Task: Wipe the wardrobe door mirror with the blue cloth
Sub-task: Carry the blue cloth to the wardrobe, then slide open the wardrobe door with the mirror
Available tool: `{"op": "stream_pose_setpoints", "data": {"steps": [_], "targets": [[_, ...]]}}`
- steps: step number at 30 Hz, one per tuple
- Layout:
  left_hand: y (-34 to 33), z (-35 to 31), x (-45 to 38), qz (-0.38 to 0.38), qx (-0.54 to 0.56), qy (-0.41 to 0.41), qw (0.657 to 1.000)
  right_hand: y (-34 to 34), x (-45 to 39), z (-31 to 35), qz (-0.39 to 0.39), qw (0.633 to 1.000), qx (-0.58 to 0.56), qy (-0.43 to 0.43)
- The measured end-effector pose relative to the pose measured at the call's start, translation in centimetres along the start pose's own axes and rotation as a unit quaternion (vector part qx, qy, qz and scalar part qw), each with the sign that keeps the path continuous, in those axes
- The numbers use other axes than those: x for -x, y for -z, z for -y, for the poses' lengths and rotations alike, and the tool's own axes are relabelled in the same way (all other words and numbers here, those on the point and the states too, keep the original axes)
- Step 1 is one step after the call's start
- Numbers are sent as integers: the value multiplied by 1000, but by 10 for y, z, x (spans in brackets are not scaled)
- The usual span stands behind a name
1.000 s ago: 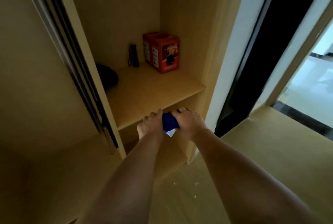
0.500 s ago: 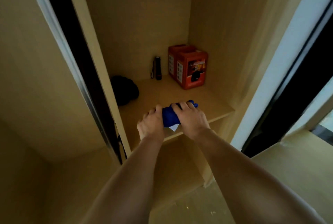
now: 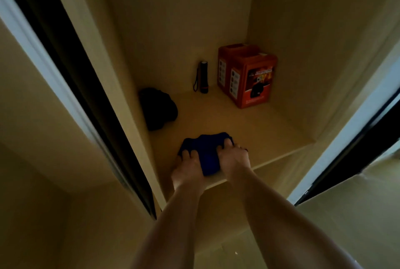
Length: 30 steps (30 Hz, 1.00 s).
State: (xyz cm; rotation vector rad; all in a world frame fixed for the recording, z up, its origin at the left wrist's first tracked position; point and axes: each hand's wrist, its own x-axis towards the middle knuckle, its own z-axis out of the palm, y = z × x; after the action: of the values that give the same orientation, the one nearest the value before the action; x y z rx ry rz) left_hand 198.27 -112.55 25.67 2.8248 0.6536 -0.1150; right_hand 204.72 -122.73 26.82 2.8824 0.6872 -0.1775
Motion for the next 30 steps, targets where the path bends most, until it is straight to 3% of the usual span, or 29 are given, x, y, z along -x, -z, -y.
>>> {"op": "stream_pose_setpoints", "data": {"steps": [6, 9, 13, 19, 24, 30], "targets": [[-13, 7, -6, 8, 37, -47, 998, -5, -10, 3, -20, 991, -126, -37], [-8, 4, -11, 12, 35, -48, 998, -1, -14, 6, 17, 984, -174, -33], [1, -1, -11, 21, -20, -35, 999, -1, -8, 11, 61, 992, -105, -15], [7, 1, 18, 23, -19, -9, 1000, 10, 21, 10, 7, 996, -91, 16], [23, 2, 59, -61, 51, 8, 997, 26, 52, 13, -90, 990, -100, 39], [53, 6, 116, -207, 37, -63, 976, 54, 94, 28, -182, 974, -110, 81]]}}
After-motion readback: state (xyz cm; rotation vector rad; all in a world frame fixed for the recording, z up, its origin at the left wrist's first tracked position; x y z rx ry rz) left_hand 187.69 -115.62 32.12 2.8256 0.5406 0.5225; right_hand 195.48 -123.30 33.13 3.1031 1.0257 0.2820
